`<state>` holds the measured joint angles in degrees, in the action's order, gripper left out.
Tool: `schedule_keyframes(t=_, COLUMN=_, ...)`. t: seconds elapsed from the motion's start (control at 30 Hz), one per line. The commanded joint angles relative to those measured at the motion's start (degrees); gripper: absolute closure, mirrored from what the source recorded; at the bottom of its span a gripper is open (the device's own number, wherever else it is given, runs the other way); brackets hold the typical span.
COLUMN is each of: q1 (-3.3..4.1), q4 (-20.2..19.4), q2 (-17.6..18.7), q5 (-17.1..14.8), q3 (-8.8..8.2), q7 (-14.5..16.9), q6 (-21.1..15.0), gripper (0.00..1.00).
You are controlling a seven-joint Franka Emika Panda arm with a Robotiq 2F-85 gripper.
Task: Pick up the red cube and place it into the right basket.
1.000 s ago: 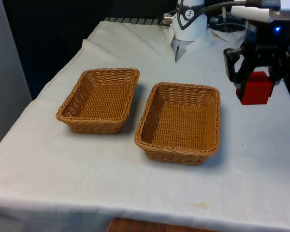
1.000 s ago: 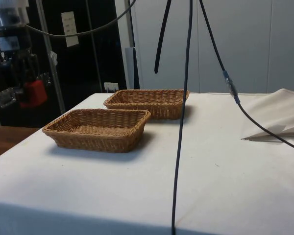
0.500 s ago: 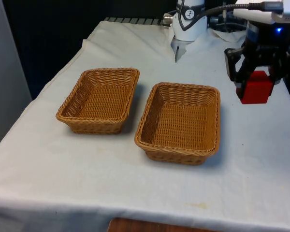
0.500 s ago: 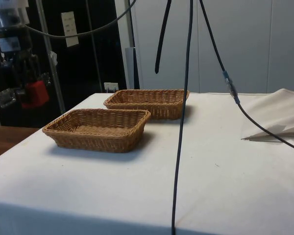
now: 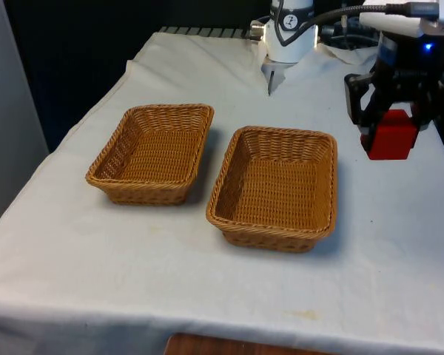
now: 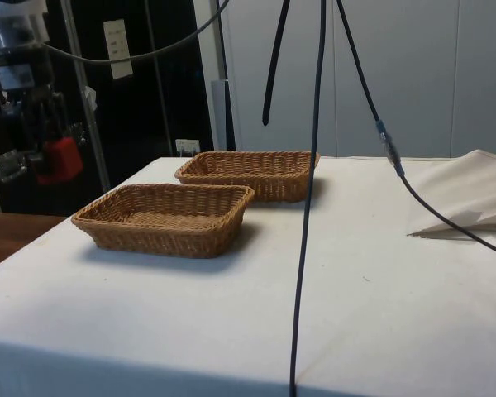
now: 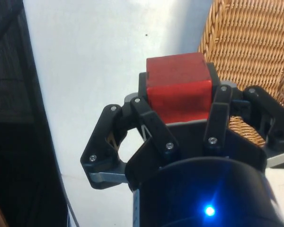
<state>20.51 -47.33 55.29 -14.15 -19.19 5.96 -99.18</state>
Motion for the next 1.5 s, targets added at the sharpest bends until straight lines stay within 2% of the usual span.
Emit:
schedule_keyframes(t=0.0, q1=0.86, q4=-1.32, q2=-0.69, q5=0.46, q3=-0.4, q7=-0.63, q6=-1.55, gripper=0.97)
schedule_keyframes(t=0.1, q1=1.03, q4=-1.43, q2=-0.46, q5=1.66, q3=-0.46, q7=-1.09, q6=-2.35, gripper=0.97)
schedule_keyframes(t=0.13, q1=0.4, q4=-0.46, q2=0.11, q5=1.38, q3=0.0, q7=-0.74, q6=-0.8, gripper=0.97)
schedule_keyframes(t=0.17, q1=1.03, q4=-1.66, q2=-0.52, q5=1.95, q3=-0.46, q7=-1.15, q6=-2.64, gripper=0.97)
schedule_keyframes(t=0.4, q1=0.69, q4=-3.09, q2=-0.63, q5=3.61, q3=-1.03, q7=-0.69, q6=-4.98, gripper=0.97)
schedule_keyframes(t=0.47, q1=0.69, q4=-3.55, q2=-0.63, q5=3.55, q3=-1.49, q7=-0.46, q6=-5.61, gripper=0.97)
schedule_keyframes(t=0.5, q1=0.34, q4=-2.46, q2=0.11, q5=3.32, q3=-1.43, q7=-0.46, q6=-4.18, gripper=0.97)
schedule_keyframes(t=0.53, q1=0.69, q4=-3.84, q2=-0.69, q5=3.55, q3=-1.72, q7=-0.29, q6=-6.02, gripper=0.97)
schedule_keyframes(t=0.73, q1=0.34, q4=-4.93, q2=-0.74, q5=3.38, q3=-2.75, q7=0.52, q6=-8.02, gripper=0.97)
schedule_keyframes(t=0.77, q1=0.11, q4=-3.55, q2=0.06, q5=3.32, q3=-2.64, q7=0.29, q6=-6.36, gripper=0.97)
schedule_keyframes(t=0.8, q1=0.29, q4=-5.1, q2=-0.8, q5=3.32, q3=-2.86, q7=0.63, q6=-8.31, gripper=0.97)
schedule_keyframes(t=0.87, q1=0.17, q4=-5.27, q2=-0.86, q5=3.32, q3=-3.09, q7=0.74, q6=-8.82, gripper=0.97)
schedule_keyframes(t=1.03, q1=-0.11, q4=-5.56, q2=-0.86, q5=2.98, q3=-3.04, q7=0.74, q6=-9.97, gripper=0.97)
schedule_keyframes(t=1.07, q1=-0.4, q4=-4.07, q2=0.06, q5=3.21, q3=-3.15, q7=0.63, q6=-8.42, gripper=0.97)
schedule_keyframes(t=1.1, q1=-0.11, q4=-5.61, q2=-0.92, q5=2.81, q3=-2.98, q7=0.69, q6=-10.14, gripper=0.97)
schedule_keyframes(t=1.33, q1=-0.23, q4=-6.25, q2=-1.38, q5=2.12, q3=-3.04, q7=0.69, q6=-9.68, gripper=0.97)
schedule_keyframes(t=1.37, q1=-0.63, q4=-4.24, q2=0.06, q5=2.29, q3=-3.15, q7=0.57, q6=-8.77, gripper=0.97)
schedule_keyframes(t=1.4, q1=-0.23, q4=-6.3, q2=-1.43, q5=2.06, q3=-3.04, q7=0.74, q6=-9.63, gripper=0.97)
schedule_keyframes(t=1.47, q1=-0.34, q4=-6.59, q2=-1.6, q5=1.89, q3=-3.04, q7=0.92, q6=-9.51, gripper=0.97)
